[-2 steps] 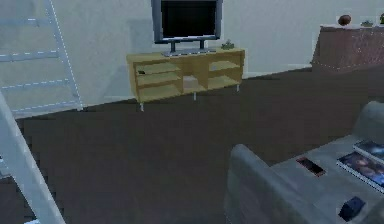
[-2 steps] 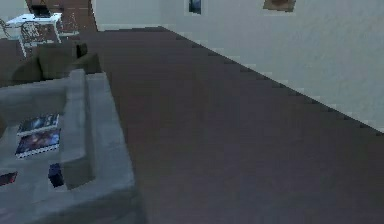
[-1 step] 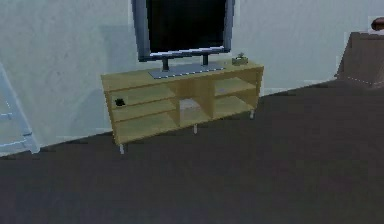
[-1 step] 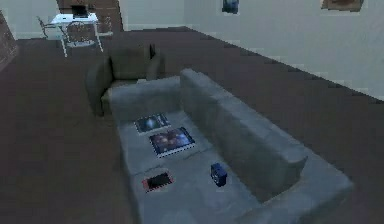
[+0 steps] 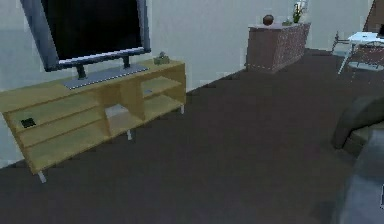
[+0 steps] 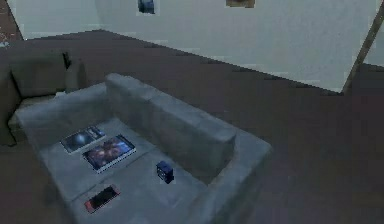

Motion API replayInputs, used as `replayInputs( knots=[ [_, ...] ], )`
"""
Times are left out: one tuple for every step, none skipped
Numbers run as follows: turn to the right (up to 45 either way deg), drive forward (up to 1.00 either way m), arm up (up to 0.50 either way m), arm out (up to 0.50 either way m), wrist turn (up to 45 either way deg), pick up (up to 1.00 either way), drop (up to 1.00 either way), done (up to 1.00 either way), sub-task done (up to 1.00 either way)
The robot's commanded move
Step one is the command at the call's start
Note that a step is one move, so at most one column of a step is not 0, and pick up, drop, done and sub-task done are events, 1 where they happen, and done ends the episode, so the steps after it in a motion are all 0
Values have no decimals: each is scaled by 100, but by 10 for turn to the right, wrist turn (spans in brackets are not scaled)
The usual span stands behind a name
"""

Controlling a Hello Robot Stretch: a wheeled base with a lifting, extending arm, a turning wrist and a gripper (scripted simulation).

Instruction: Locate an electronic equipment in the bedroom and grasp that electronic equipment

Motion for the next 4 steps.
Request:
replayInputs(
  knots=[
    [0, 25, 0, 0, 0, 0, 0, 0, 0],
    [60, 0, 0, 0, 0, 0, 0, 0, 0],
    [30, 0, 0, 0, 0, 0, 0, 0, 0],
    [0, 40, 0, 0, 0, 0, 0, 0, 0]
  ],
)
